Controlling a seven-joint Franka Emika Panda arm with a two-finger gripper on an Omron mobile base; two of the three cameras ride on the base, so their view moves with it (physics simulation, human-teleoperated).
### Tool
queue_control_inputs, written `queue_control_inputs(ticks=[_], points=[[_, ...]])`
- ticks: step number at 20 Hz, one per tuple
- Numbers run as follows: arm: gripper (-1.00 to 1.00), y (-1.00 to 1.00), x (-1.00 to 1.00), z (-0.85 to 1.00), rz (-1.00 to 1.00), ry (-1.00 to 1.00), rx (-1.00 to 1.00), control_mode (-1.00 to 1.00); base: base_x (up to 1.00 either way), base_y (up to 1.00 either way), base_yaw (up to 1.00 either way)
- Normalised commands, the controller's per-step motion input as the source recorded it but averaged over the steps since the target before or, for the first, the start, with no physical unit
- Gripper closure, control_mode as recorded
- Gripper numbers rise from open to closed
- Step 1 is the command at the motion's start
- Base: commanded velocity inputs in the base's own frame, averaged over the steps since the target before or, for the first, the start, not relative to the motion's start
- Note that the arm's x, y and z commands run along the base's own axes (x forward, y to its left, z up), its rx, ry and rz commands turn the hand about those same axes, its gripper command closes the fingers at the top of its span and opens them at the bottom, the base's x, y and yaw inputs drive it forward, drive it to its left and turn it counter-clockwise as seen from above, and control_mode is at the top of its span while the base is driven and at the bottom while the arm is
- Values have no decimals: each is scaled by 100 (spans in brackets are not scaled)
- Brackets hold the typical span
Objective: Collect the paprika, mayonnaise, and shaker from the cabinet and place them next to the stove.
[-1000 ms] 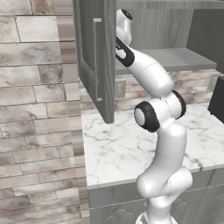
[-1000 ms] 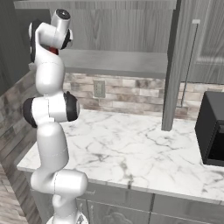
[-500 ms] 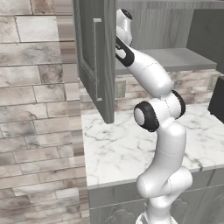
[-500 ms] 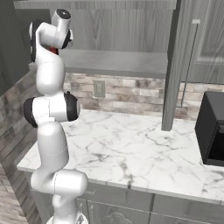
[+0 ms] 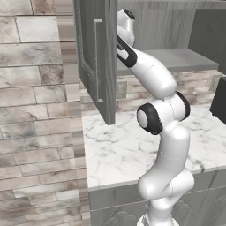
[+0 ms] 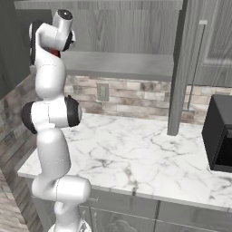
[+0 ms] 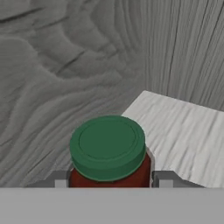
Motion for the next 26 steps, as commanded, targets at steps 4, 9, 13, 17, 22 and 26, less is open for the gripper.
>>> queue_control_inputs(ticks=[4,9,13,17,22,26], points=[[100,-22,-55,-31,0,-11,4,-100,0,0,0],[100,-55,-91,-25,1,-22,12,-100,0,0,0],[100,-69,-100,-11,0,-23,15,-100,0,0,0],[100,-64,-100,0,0,-25,14,-100,0,0,0],[100,-48,-100,1,0,-22,7,-100,0,0,0],[100,-42,-100,9,0,-12,2,-100,0,0,0]])
